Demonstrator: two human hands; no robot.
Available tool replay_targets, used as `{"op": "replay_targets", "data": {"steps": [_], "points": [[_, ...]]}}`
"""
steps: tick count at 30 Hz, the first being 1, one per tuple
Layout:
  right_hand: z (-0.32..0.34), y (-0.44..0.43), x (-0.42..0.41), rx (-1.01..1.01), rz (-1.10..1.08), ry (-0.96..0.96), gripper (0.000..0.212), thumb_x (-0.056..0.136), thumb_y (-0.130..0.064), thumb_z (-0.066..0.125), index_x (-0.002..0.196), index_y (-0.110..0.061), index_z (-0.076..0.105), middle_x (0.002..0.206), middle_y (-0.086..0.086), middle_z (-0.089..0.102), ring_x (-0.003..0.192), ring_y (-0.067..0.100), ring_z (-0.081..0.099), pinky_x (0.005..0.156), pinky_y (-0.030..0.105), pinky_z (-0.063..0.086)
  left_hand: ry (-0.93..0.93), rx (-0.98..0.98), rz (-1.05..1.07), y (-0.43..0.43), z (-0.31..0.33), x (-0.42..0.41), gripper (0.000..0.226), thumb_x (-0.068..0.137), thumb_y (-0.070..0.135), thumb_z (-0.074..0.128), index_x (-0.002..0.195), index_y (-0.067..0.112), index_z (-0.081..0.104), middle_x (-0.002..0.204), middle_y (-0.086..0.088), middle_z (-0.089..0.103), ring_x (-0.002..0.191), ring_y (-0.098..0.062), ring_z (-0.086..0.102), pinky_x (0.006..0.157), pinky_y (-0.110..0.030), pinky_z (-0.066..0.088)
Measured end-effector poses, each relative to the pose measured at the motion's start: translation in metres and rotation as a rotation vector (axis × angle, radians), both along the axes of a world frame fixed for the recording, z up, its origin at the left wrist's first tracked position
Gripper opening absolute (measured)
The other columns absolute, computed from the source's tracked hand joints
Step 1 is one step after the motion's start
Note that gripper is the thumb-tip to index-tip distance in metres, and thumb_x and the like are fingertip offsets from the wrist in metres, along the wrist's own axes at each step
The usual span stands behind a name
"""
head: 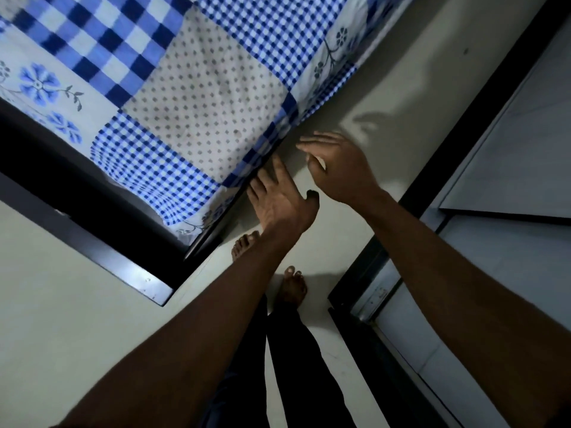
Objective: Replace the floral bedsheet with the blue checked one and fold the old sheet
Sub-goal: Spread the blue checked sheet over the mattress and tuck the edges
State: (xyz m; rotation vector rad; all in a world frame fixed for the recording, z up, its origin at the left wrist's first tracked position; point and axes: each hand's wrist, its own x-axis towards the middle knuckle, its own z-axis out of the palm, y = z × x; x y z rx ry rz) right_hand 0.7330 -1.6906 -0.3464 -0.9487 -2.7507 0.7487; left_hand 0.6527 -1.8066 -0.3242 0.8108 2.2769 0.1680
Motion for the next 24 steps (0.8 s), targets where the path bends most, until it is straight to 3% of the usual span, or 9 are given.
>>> {"op": "replay_targets", "data": {"steps": [2,4,8,11,14,17,20,23,24], "points": [[-0.003,0.009,0.011,-0.019,-0.029,-0.092,0.043,0.095,-0.021,0.051,0.134,-0.007,0.063,0.141,0.011,0.06,0.133,0.03,0.052,0.111,0.035,0.036,-0.053,-0.009,0.115,0.014,0.011,-0.001,0.094,0.088,0.058,0.054,0.157,0.013,0.009,0.159,-0.022,0.021,0.147,-0.04,0.02,0.122,-0.051,0.013],[-0.012,0.02,0.01,0.007,-0.028,-0.13,0.046,0.099,-0.026,0.051,0.139,-0.004,0.057,0.147,0.014,0.054,0.138,0.032,0.045,0.114,0.037,0.033,-0.033,-0.004,0.056,0.02,0.021,0.005,0.093,0.09,0.059,0.05,0.158,0.012,0.007,0.162,-0.022,0.015,0.15,-0.038,0.014,0.123,-0.049,0.01],[-0.025,0.027,-0.009,0.129,-0.004,-0.15,0.046,0.103,-0.03,0.043,0.134,-0.001,0.06,0.139,0.015,0.06,0.137,0.032,0.048,0.108,0.048,0.043,0.049,0.054,-0.184,0.016,0.009,0.007,0.093,0.092,0.05,0.053,0.158,0.007,0.003,0.164,-0.022,0.009,0.152,-0.036,0.009,0.123,-0.046,0.011],[-0.025,0.027,-0.011,0.188,-0.003,-0.244,0.046,0.102,-0.034,0.041,0.135,-0.007,0.058,0.142,0.01,0.056,0.141,0.027,0.042,0.112,0.048,0.037,0.091,0.046,-0.23,0.026,-0.006,0.001,0.094,0.09,0.049,0.055,0.158,0.008,0.003,0.161,-0.023,0.017,0.148,-0.04,0.018,0.121,-0.048,0.017],[-0.024,0.033,-0.018,0.194,-0.002,-0.273,0.043,0.099,-0.034,0.042,0.129,-0.01,0.061,0.141,0.009,0.056,0.139,0.028,0.042,0.117,0.05,0.03,0.116,0.019,-0.273,0.026,-0.008,0.009,0.098,0.089,0.054,0.054,0.158,0.008,0.002,0.162,-0.022,0.012,0.15,-0.038,0.013,0.122,-0.047,0.012],[-0.029,0.036,-0.022,0.294,-0.002,-0.273,0.036,0.096,-0.033,0.045,0.114,-0.012,0.069,0.127,0.007,0.065,0.135,0.031,0.047,0.116,0.054,0.029,0.179,0.075,-0.318,0.033,-0.013,0.003,0.094,0.088,0.053,0.054,0.157,0.009,0.009,0.165,-0.012,0.013,0.151,-0.029,0.015,0.121,-0.046,0.017],[-0.022,0.047,-0.034,0.324,0.049,-0.359,0.038,0.089,-0.039,0.051,0.104,-0.014,0.075,0.112,0.004,0.071,0.129,0.033,0.051,0.111,0.06,0.034,0.163,0.073,-0.314,0.047,-0.02,-0.003,0.091,0.088,0.053,0.055,0.157,0.008,0.015,0.164,-0.012,0.016,0.148,-0.03,0.02,0.117,-0.046,0.023],[-0.007,0.061,-0.058,0.35,0.053,-0.469,0.019,0.073,-0.039,0.071,0.077,-0.021,0.075,0.08,-0.002,0.072,0.11,0.029,0.062,0.099,0.051,0.047,0.149,0.057,-0.305,0.05,-0.024,0.001,0.089,0.086,0.052,0.057,0.155,0.007,0.022,0.162,-0.016,0.019,0.147,-0.035,0.022,0.117,-0.048,0.023],[-0.001,0.064,-0.065,0.313,0.051,-0.491,0.016,0.073,-0.036,0.073,0.076,-0.02,0.074,0.079,-0.001,0.071,0.111,0.029,0.062,0.097,0.05,0.048,0.156,0.058,-0.295,0.05,-0.025,0.003,0.089,0.086,0.052,0.057,0.155,0.008,0.023,0.161,-0.017,0.021,0.146,-0.035,0.023,0.116,-0.049,0.024]]}}
